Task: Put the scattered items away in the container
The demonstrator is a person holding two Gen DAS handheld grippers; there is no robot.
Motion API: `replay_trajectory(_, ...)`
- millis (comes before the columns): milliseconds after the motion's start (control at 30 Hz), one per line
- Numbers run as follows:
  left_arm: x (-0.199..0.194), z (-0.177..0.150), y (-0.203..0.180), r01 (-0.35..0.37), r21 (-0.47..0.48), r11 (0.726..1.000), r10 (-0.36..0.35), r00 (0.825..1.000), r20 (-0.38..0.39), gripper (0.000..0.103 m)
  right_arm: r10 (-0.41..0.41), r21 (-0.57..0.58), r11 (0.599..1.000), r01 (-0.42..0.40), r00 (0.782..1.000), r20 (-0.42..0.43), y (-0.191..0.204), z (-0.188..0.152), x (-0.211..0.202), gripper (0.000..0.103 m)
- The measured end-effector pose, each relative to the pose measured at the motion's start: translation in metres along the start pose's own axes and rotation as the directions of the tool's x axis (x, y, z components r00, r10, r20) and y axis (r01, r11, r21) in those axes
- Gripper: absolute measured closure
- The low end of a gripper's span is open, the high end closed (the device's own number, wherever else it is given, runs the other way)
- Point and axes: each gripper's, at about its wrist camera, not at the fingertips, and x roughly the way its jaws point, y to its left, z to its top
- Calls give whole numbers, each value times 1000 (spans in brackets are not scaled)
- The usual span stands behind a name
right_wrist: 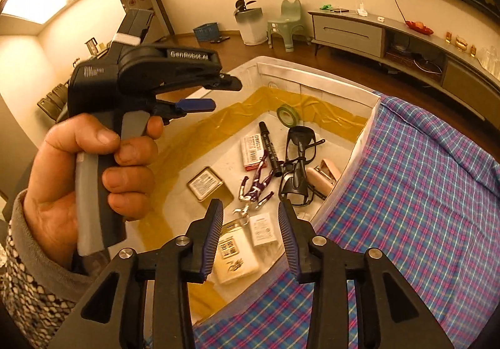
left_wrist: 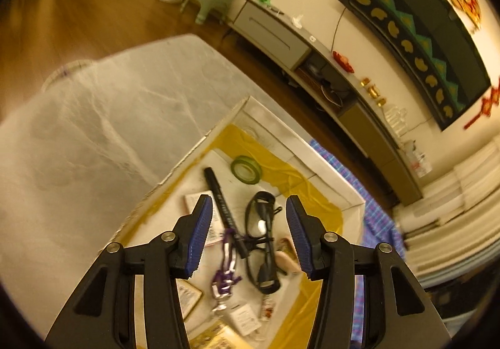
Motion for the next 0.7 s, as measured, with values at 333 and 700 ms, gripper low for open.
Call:
replay_trajectory(333, -29, -23, -29, -70, 111, 991, 59, 993, 102, 51, 32, 22, 999, -32, 999, 18, 19, -24, -16, 57)
replay_trajectory(700, -72, -68, -54, -47, 239, 970, 13, 990, 140, 51, -41, -12, 999, 42, 996, 81, 46, -45, -51, 49)
